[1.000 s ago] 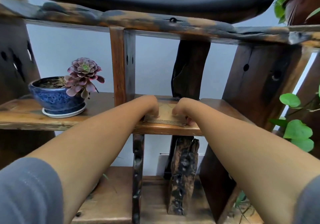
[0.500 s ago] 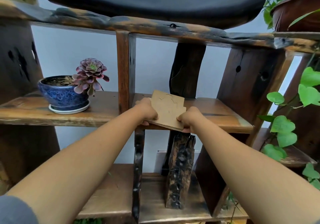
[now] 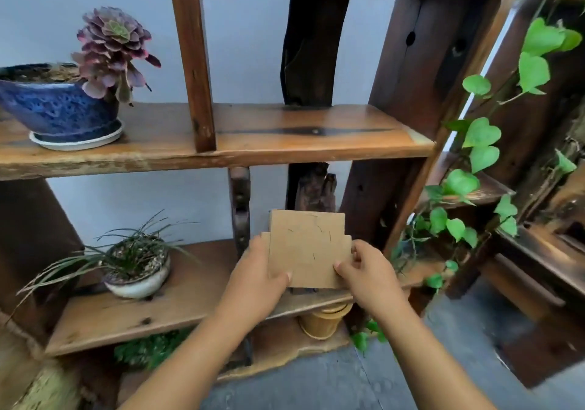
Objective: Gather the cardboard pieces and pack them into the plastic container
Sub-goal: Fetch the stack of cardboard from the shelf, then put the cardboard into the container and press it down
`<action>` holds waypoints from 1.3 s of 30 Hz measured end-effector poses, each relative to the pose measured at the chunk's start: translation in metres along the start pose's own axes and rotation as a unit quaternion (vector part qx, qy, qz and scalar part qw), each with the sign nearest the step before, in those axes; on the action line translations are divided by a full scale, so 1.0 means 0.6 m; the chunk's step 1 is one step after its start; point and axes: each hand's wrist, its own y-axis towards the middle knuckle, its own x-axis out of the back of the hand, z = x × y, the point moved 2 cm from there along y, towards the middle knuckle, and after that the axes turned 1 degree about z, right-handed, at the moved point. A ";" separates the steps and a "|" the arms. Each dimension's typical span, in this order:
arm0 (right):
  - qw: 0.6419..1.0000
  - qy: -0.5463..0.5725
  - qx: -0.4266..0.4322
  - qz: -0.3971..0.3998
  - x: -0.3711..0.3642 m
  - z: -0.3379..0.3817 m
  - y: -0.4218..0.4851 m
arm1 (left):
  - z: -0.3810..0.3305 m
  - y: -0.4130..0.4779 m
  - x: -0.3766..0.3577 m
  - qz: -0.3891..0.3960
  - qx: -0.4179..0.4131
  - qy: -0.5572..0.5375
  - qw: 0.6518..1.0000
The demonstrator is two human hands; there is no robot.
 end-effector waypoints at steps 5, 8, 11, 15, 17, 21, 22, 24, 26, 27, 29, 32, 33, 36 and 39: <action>0.997 -0.014 -0.072 -0.032 -0.021 -0.089 -0.103 | 0.032 -0.057 -0.079 0.070 0.011 0.008 0.997; 0.995 -0.007 -0.092 -0.043 -0.006 -0.122 -0.163 | 0.032 -0.101 -0.118 0.114 0.006 -0.001 0.993; 0.990 -0.047 -0.124 -0.054 0.024 -0.160 -0.220 | 0.016 -0.142 -0.157 0.154 -0.006 0.011 0.988; 0.982 -0.062 -0.171 -0.045 0.072 -0.213 -0.299 | -0.019 -0.197 -0.213 0.211 -0.010 0.040 0.976; 0.977 -0.072 -0.194 -0.059 0.107 -0.243 -0.350 | -0.048 -0.233 -0.253 0.233 -0.020 0.056 0.971; 0.960 -0.092 -0.240 -0.113 0.200 -0.311 -0.486 | -0.127 -0.341 -0.358 0.281 -0.070 0.055 0.956; 0.957 -0.095 -0.246 -0.125 0.219 -0.325 -0.515 | -0.142 -0.364 -0.379 0.286 -0.081 0.054 0.953; 0.944 -0.097 -0.276 -0.156 0.265 -0.359 -0.597 | -0.178 -0.422 -0.433 0.311 -0.106 0.077 0.941; 0.926 -0.098 -0.313 -0.189 0.299 -0.394 -0.683 | -0.211 -0.481 -0.489 0.353 -0.131 0.093 0.922; 0.913 -0.100 -0.337 -0.205 0.312 -0.410 -0.725 | -0.227 -0.511 -0.515 0.379 -0.147 0.104 0.908; 0.885 -0.093 -0.385 -0.246 0.337 -0.438 -0.812 | -0.265 -0.575 -0.572 0.421 -0.187 0.122 0.879; 0.839 -0.093 -0.444 -0.299 0.363 -0.464 -0.911 | -0.311 -0.654 -0.634 0.465 -0.253 0.116 0.841; 0.822 -0.094 -0.464 -0.316 0.371 -0.473 -0.944 | -0.324 -0.680 -0.654 0.482 -0.271 0.118 0.825; 0.761 -0.081 -0.533 -0.361 0.387 -0.494 -1.042 | -0.364 -0.760 -0.708 0.549 -0.314 0.120 0.765; 0.708 -0.061 -0.589 -0.384 0.392 -0.501 -1.116 | -0.391 -0.826 -0.756 0.595 -0.344 0.133 0.714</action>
